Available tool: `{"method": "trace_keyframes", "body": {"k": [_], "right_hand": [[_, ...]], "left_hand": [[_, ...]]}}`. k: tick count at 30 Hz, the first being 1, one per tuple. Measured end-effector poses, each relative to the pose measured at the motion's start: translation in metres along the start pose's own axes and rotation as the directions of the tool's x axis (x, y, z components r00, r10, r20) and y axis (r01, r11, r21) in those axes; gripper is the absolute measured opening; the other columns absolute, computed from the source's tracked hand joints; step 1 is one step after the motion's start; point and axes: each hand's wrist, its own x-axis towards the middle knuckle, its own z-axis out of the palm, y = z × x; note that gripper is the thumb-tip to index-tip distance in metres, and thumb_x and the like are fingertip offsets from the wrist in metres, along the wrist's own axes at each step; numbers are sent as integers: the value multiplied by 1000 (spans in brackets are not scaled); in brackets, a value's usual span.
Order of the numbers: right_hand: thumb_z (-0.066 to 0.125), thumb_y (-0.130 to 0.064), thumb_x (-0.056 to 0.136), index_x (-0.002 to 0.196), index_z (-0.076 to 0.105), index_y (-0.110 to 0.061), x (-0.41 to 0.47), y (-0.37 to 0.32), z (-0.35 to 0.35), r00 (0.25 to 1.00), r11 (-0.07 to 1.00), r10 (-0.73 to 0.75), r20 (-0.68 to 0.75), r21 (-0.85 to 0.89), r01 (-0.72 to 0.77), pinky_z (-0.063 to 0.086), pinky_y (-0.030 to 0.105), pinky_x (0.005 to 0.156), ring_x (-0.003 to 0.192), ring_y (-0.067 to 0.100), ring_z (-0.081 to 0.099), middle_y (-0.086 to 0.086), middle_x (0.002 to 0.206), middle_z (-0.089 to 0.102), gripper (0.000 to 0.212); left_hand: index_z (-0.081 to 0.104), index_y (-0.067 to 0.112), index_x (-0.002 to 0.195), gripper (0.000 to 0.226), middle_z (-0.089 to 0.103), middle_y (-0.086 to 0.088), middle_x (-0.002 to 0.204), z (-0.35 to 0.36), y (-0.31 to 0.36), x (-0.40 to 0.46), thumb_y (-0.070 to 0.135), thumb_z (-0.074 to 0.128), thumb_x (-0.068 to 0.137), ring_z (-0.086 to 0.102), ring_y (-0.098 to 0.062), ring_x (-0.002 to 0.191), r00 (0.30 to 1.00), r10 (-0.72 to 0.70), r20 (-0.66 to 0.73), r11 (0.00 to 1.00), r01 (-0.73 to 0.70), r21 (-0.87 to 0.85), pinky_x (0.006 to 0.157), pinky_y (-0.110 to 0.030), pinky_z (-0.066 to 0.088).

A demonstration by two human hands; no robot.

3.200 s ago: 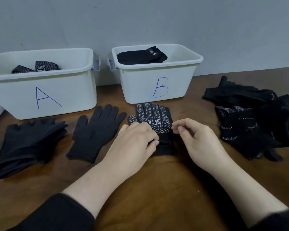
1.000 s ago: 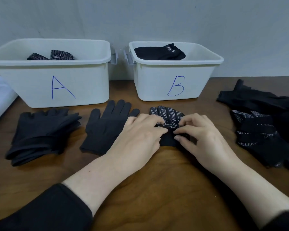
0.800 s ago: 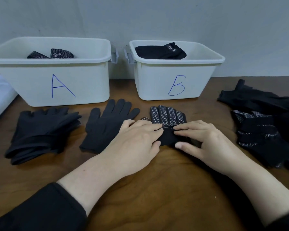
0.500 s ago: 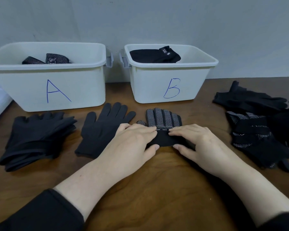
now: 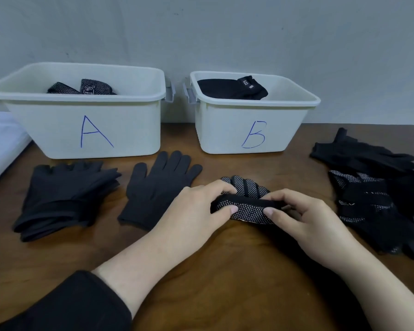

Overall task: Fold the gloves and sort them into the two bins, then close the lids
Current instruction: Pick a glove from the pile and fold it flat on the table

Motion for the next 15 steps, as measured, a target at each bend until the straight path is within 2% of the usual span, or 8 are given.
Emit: {"method": "trace_keyframes", "body": {"k": [2,3,6,8,10,12,15], "right_hand": [[69,-28,93,103,72,-39,5,-2,1,999,996,25,-31,83,-22,51,25,75,80,16,66,-10,89,74,15],[69,-25,93,101,73,-36,9,-3,1,999,993,36,-41,111,-31,51,22,74,81,20,67,-11,89,75,14],[69,-21,95,95,75,-28,27,-7,-1,995,988,84,-59,134,-76,52,20,75,86,22,70,-11,90,77,9],[70,-20,95,92,75,-26,42,-8,-3,990,987,123,-66,113,-115,53,25,79,85,16,72,-11,88,77,8],[70,-22,95,91,74,-26,58,-7,-6,985,985,167,-39,39,-166,52,27,79,82,8,71,-15,86,77,7],[70,-27,94,91,74,-30,72,-2,-7,980,975,199,-14,-98,-199,50,21,72,77,0,68,-19,83,75,6],[71,-35,92,90,73,-37,86,3,-5,970,932,242,12,-281,-229,53,24,77,85,6,68,-12,87,73,4]], "left_hand": [[56,48,128,34,61,28,109,0,0,3,45,62,94,47,26,96,999,-37,-29,996,34,-86,82,6,32],[56,47,129,35,62,28,109,1,0,5,44,62,95,46,28,98,998,-46,-47,993,40,-113,81,7,32],[52,46,133,40,59,28,108,2,0,11,44,62,95,50,18,107,991,-76,-112,989,61,-137,88,1,37],[53,41,134,40,55,27,112,2,-2,12,39,62,96,50,10,111,979,-49,-196,997,37,-65,94,-8,40],[57,32,132,35,52,22,119,0,-5,13,34,61,97,48,3,113,963,38,-265,998,-21,65,100,-18,39],[61,28,130,32,53,17,126,-1,-5,14,34,55,99,46,-2,117,961,125,-246,982,-84,170,104,-23,31],[60,29,135,39,52,17,139,1,-2,13,38,43,101,38,-3,129,980,191,-59,943,-167,290,107,-20,16]]}}
